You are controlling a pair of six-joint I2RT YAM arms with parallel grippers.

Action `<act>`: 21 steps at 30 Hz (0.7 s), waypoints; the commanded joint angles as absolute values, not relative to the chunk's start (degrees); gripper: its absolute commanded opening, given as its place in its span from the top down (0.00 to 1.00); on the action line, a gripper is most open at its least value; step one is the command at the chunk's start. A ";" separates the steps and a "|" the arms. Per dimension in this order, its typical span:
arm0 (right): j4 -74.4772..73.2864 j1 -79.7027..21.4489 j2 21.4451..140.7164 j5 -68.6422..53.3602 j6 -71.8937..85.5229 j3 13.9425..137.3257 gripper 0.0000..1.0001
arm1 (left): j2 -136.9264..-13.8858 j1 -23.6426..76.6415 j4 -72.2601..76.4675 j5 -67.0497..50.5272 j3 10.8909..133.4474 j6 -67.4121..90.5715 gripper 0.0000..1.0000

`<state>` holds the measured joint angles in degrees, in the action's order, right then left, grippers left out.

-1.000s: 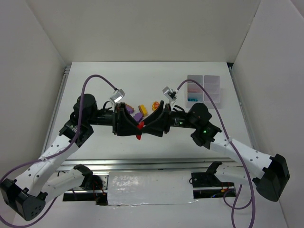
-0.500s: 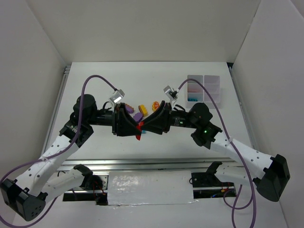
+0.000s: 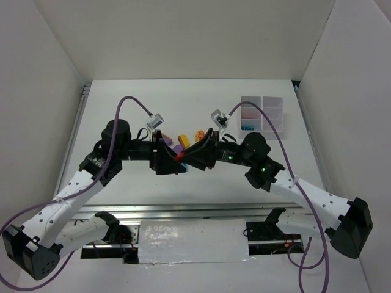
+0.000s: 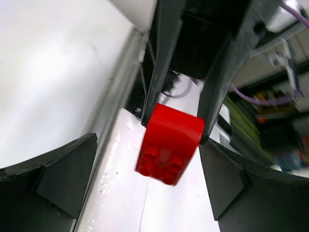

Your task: Sort the legos into containers by color

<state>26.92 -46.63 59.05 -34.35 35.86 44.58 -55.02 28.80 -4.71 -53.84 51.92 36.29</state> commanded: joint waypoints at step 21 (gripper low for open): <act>-11.86 -13.37 79.27 30.65 47.35 64.06 1.00 | -53.52 28.56 -38.14 11.42 58.27 25.84 0.00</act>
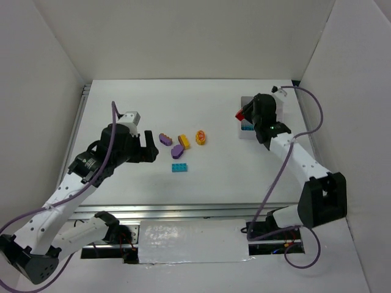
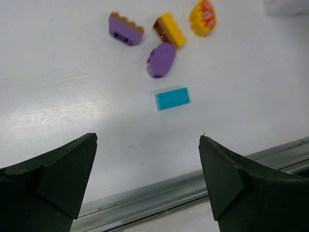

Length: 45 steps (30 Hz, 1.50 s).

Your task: Sort the legos into containers by color

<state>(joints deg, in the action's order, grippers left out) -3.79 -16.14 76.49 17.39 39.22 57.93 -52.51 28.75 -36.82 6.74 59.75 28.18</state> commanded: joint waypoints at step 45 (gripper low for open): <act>-16.17 -8.35 99.58 27.60 59.24 77.78 0.25 | -56.25 28.04 -36.65 4.22 56.25 22.68 0.00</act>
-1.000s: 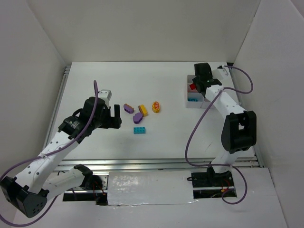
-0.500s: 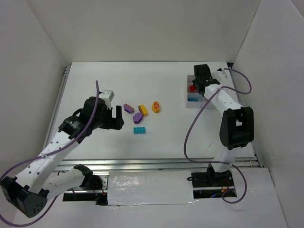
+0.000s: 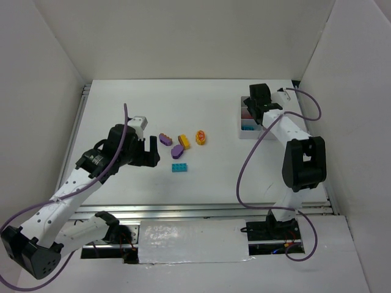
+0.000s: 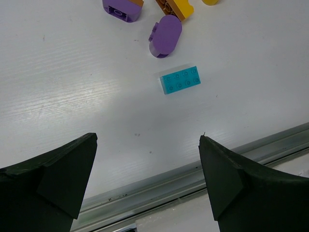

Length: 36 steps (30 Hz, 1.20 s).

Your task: Sort the legos into containers by color

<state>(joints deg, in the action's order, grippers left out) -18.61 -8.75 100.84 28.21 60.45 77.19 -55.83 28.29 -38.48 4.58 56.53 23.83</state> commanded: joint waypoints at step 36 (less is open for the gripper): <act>-26.72 -39.54 79.09 6.07 34.37 61.43 0.00 | -54.05 27.77 -42.62 24.43 58.80 33.48 0.01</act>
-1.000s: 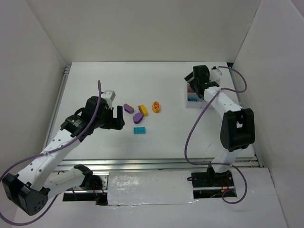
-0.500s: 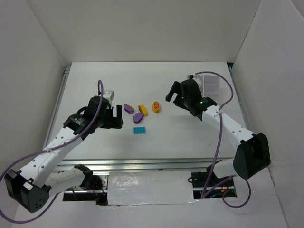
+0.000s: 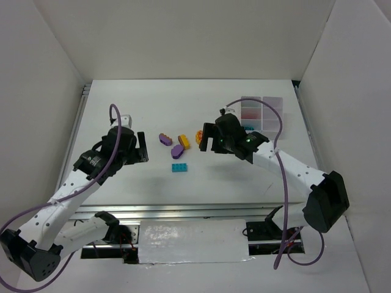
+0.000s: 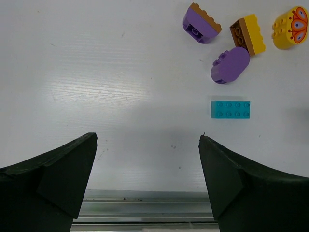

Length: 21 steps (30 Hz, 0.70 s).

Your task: Sort the legos into containers by color

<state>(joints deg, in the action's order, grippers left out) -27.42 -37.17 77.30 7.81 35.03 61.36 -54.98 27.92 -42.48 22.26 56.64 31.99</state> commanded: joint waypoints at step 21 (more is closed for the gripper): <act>-40.25 -56.69 116.27 20.39 43.59 90.17 0.00 | -52.65 27.07 -41.31 22.24 57.92 30.59 0.01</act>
